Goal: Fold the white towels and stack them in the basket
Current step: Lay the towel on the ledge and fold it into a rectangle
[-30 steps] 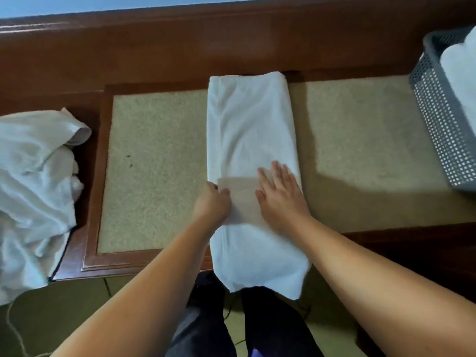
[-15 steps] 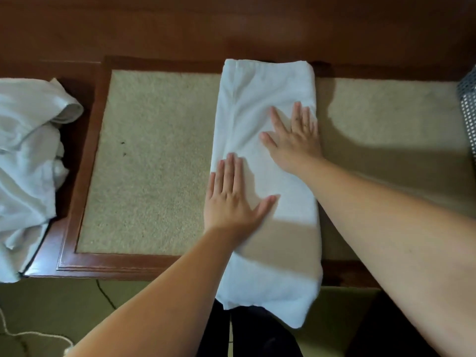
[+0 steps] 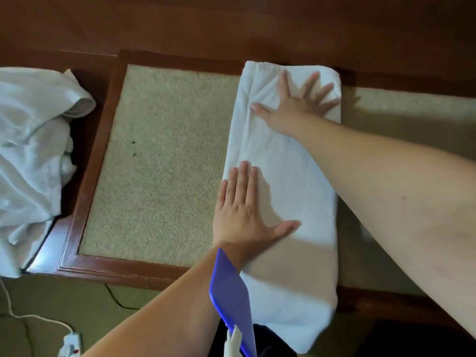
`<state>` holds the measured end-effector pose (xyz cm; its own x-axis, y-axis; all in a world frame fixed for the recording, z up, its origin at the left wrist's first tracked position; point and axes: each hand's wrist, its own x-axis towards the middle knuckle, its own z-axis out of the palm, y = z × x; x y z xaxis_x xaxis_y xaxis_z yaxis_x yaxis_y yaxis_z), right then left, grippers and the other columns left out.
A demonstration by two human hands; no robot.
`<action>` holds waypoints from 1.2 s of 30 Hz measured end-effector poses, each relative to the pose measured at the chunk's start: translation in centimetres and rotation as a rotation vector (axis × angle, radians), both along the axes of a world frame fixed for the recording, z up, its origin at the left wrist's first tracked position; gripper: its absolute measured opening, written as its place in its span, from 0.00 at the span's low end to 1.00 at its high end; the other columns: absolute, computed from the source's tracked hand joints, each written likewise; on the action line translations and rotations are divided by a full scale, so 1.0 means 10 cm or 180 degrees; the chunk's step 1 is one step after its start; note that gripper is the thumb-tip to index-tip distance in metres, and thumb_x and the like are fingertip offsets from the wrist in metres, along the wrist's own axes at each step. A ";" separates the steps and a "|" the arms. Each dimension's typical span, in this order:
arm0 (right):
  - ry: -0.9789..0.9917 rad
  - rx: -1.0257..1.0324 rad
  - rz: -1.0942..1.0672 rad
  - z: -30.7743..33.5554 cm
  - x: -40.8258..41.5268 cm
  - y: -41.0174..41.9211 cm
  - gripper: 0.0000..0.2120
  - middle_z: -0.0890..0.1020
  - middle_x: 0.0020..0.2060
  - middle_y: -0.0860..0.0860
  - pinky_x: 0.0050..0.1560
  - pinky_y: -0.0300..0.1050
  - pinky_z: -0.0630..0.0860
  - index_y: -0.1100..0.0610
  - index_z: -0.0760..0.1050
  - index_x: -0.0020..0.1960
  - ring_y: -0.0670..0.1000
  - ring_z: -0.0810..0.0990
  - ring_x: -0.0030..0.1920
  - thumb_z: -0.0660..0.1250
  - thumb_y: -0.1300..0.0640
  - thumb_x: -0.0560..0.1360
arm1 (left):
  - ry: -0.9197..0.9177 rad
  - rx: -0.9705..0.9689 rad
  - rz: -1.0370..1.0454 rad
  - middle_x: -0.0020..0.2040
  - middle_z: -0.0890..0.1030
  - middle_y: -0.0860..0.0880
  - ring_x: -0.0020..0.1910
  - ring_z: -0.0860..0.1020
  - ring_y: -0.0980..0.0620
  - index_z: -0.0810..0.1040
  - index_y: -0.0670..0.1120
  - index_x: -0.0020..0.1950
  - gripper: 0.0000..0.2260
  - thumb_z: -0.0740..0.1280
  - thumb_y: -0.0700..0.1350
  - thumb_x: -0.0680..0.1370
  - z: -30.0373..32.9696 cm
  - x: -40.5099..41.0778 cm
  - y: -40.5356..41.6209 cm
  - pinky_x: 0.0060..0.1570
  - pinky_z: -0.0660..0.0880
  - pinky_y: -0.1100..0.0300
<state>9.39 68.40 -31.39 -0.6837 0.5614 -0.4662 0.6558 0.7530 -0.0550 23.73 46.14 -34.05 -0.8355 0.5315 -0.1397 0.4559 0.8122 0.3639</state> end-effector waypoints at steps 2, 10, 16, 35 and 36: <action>0.0080 -0.0019 -0.0119 -0.01 -0.13 -0.02 0.57 0.30 0.80 0.63 0.67 0.83 0.32 0.34 0.30 0.80 0.77 0.31 0.77 0.40 0.10 0.57 | 0.0012 0.0015 0.0007 0.86 0.42 0.49 0.84 0.39 0.50 0.44 0.45 0.86 0.62 0.57 0.85 0.66 -0.01 -0.01 0.00 0.82 0.43 0.50; 0.0305 -0.0336 0.0364 0.04 0.62 -0.16 0.40 0.36 0.84 0.53 0.77 0.73 0.36 0.39 0.36 0.83 0.63 0.35 0.82 0.44 0.24 0.78 | -0.0064 0.0106 -0.0042 0.86 0.41 0.52 0.83 0.38 0.53 0.43 0.48 0.86 0.52 0.54 0.80 0.74 0.02 -0.03 -0.08 0.82 0.43 0.50; 0.0863 -0.0219 0.0887 -0.13 2.62 -0.92 0.32 0.45 0.84 0.58 0.82 0.57 0.39 0.48 0.50 0.85 0.61 0.42 0.84 0.50 0.40 0.84 | -0.0292 -0.0008 -0.0244 0.86 0.46 0.51 0.84 0.44 0.51 0.46 0.48 0.86 0.47 0.59 0.74 0.77 0.08 0.13 -0.33 0.82 0.46 0.48; 0.0855 -0.1891 -0.2131 0.34 4.02 -1.53 0.19 0.80 0.43 0.52 0.43 0.50 0.72 0.55 0.75 0.49 0.54 0.80 0.46 0.64 0.38 0.81 | -0.2157 0.0383 0.1601 0.55 0.76 0.48 0.47 0.78 0.50 0.75 0.45 0.51 0.27 0.73 0.68 0.73 0.52 1.29 -1.41 0.45 0.77 0.53; 0.0933 -0.2038 -0.2230 0.38 4.04 -1.54 0.19 0.80 0.45 0.52 0.44 0.51 0.72 0.55 0.75 0.50 0.54 0.80 0.47 0.65 0.38 0.80 | -0.2243 0.0527 0.1610 0.52 0.79 0.48 0.46 0.79 0.49 0.75 0.46 0.51 0.24 0.73 0.66 0.74 0.56 1.29 -1.44 0.44 0.79 0.51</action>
